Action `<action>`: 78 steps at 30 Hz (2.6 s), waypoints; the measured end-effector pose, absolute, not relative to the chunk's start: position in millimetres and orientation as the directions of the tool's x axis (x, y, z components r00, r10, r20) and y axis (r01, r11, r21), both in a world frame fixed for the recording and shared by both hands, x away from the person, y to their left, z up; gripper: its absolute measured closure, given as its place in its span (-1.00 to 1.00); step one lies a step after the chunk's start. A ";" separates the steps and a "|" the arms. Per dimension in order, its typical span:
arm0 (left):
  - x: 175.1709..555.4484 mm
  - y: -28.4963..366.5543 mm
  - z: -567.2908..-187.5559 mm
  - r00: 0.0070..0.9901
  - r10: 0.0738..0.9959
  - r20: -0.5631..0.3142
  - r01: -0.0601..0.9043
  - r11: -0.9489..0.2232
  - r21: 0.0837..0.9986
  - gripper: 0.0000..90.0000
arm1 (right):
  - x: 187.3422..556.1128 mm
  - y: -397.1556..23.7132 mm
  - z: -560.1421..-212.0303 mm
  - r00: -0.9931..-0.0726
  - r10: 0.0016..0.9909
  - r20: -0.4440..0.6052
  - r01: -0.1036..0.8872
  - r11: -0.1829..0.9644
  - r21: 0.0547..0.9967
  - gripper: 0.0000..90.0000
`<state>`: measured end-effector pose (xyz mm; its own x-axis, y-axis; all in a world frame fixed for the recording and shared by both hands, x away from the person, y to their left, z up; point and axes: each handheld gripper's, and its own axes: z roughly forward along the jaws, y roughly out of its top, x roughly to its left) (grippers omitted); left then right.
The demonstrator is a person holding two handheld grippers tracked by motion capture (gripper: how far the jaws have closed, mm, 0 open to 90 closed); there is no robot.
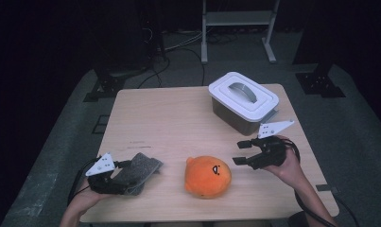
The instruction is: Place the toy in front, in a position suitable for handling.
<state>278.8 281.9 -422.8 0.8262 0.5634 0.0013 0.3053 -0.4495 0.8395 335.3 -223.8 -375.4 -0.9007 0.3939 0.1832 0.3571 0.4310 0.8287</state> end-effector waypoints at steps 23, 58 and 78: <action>278.4 244.9 -419.2 0.838 0.545 0.019 0.275 -0.452 0.849 -0.80 | 392.6 -260.8 -338.8 -0.849 0.513 0.125 0.371 0.412 0.832 -0.40; 281.6 246.7 -422.7 0.839 0.544 -0.004 0.277 -0.421 0.864 -0.92 | 471.8 -268.1 -312.4 -0.796 0.602 0.065 0.381 0.415 0.826 -0.40; 282.5 249.4 -423.6 0.842 0.539 -0.011 0.282 -0.423 0.861 -0.93 | 504.4 -265.7 -314.2 -0.770 0.635 0.062 0.395 0.399 0.828 -0.39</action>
